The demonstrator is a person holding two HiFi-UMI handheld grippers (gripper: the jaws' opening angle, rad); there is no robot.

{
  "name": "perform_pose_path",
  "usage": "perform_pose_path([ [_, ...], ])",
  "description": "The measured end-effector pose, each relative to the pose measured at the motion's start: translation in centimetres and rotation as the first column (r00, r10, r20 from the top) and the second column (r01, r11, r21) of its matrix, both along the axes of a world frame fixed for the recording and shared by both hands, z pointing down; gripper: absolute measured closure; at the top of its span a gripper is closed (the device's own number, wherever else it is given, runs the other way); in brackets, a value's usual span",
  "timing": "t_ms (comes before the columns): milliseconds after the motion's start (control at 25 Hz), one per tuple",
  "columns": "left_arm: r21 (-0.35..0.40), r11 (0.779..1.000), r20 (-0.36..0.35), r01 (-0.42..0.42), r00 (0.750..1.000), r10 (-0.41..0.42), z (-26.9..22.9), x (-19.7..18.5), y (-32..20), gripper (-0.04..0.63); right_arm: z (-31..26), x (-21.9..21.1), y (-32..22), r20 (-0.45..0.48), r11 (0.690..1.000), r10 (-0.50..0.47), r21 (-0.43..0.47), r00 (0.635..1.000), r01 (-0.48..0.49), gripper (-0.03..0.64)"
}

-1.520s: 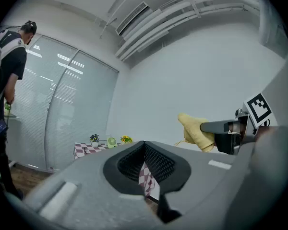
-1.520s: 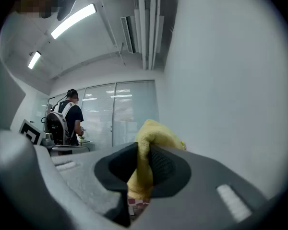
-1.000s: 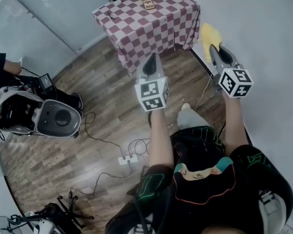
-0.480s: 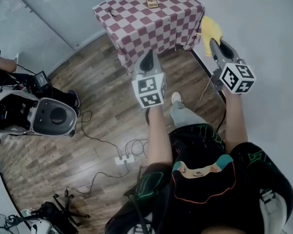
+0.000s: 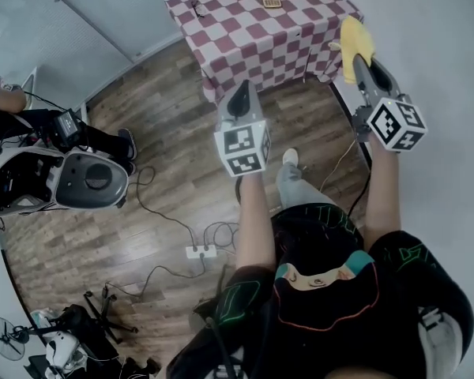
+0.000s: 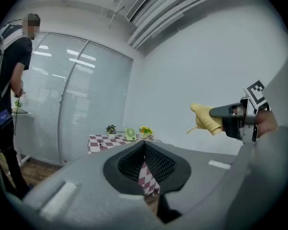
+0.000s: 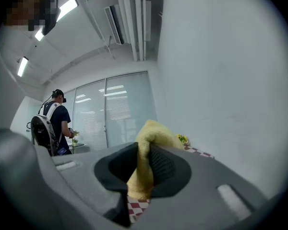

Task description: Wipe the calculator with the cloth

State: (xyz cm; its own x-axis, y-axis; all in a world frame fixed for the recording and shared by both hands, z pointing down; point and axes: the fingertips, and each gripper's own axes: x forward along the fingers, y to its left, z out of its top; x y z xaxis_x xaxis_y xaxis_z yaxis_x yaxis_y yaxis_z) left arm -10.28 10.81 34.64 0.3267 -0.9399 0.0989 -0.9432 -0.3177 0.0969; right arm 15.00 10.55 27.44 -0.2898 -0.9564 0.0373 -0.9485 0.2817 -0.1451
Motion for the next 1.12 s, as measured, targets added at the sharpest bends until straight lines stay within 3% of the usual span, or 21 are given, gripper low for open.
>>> perform_pose_path([
  [360, -0.127, 0.992, 0.056, -0.004, 0.998, 0.011, 3.4, 2.4, -12.2, 0.586, 2.6, 2.9, -12.5, 0.057, 0.999, -0.014, -0.046, 0.998, 0.017, 0.551],
  [600, -0.160, 0.985, 0.065, -0.064, 0.995, 0.075, 4.4, 8.0, -19.3, 0.586, 5.4, 6.4, -20.0, 0.082, 0.995, -0.012, -0.097, 0.997, 0.019, 0.551],
  [1120, -0.156, 0.982, 0.141, -0.110, 0.981, 0.132, 3.6, 12.2, -28.2, 0.586, 6.9, 10.3, -28.0, 0.134, 0.995, 0.007, -0.100, 0.991, 0.006, 0.551],
])
